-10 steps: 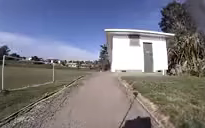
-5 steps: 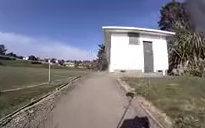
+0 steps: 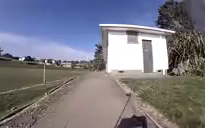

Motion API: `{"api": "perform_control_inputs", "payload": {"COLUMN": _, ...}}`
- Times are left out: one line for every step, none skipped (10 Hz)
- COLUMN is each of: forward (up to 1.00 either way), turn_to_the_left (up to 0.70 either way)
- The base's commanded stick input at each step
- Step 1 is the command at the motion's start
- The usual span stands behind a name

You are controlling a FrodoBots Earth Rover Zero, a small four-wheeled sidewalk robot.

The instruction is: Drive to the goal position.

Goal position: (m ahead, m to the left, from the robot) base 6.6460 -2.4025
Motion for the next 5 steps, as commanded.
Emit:
{"api": "perform_control_inputs", "payload": {"forward": 0.70, "turn_to_the_left": 0.00}}
{"api": "perform_control_inputs", "payload": {"forward": 0.70, "turn_to_the_left": 0.00}}
{"api": "perform_control_inputs", "payload": {"forward": 0.70, "turn_to_the_left": 0.00}}
{"api": "perform_control_inputs", "payload": {"forward": 0.70, "turn_to_the_left": 0.00}}
{"api": "perform_control_inputs", "payload": {"forward": 0.70, "turn_to_the_left": 0.00}}
